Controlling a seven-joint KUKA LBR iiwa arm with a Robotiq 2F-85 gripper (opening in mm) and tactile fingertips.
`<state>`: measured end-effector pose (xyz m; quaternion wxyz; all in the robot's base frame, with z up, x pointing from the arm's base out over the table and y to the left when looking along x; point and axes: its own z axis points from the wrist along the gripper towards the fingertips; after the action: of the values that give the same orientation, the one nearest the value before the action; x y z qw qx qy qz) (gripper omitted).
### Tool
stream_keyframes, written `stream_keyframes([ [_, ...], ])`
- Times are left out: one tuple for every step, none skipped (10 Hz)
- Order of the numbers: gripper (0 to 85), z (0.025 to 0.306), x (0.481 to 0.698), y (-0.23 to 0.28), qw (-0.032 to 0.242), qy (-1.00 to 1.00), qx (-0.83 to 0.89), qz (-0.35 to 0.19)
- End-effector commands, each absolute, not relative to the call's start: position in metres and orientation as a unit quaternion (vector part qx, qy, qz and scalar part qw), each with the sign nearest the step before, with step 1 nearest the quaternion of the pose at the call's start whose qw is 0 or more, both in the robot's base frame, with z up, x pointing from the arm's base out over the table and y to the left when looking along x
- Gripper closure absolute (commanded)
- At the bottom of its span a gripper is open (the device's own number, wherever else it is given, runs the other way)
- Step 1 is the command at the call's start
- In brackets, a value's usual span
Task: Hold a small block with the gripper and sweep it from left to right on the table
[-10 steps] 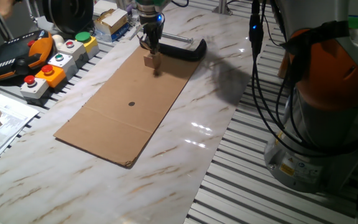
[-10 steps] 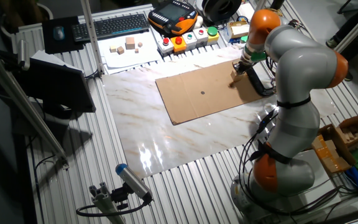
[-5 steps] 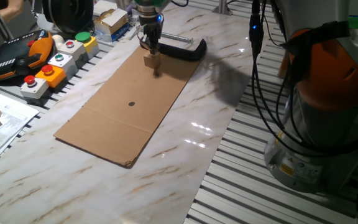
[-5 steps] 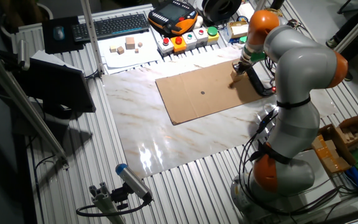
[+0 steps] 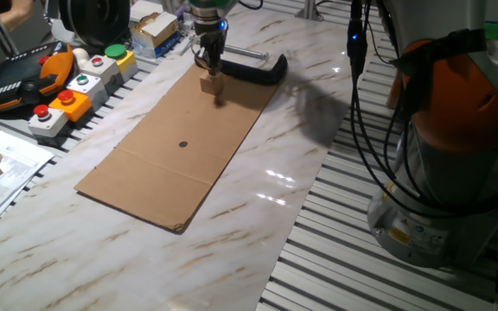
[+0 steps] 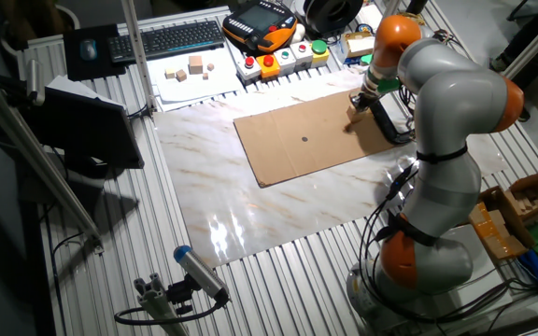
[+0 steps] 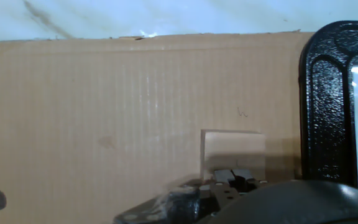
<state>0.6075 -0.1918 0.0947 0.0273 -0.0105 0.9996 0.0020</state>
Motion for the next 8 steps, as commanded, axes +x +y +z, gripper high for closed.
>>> stream_keyframes([
  [84.3,0.0952,0.6081,-0.1913,0.026,1.000,-0.014,0.003],
  [79.3,0.0958,0.6087,-0.1909,0.026,0.999,-0.021,-0.003],
  [66.3,0.0963,0.6087,-0.1909,0.028,0.999,-0.023,-0.009],
  [47.7,0.0965,0.6086,-0.1908,0.029,0.999,-0.017,-0.012],
  [31.7,0.0962,0.6087,-0.1907,0.032,0.999,-0.010,-0.011],
  [14.3,0.0960,0.6088,-0.1907,0.039,0.999,-0.002,-0.011],
  [2.3,0.0958,0.6091,-0.1905,0.046,0.999,0.002,-0.013],
  [0.0,0.0960,0.6096,-0.1903,0.049,0.999,0.006,-0.016],
])
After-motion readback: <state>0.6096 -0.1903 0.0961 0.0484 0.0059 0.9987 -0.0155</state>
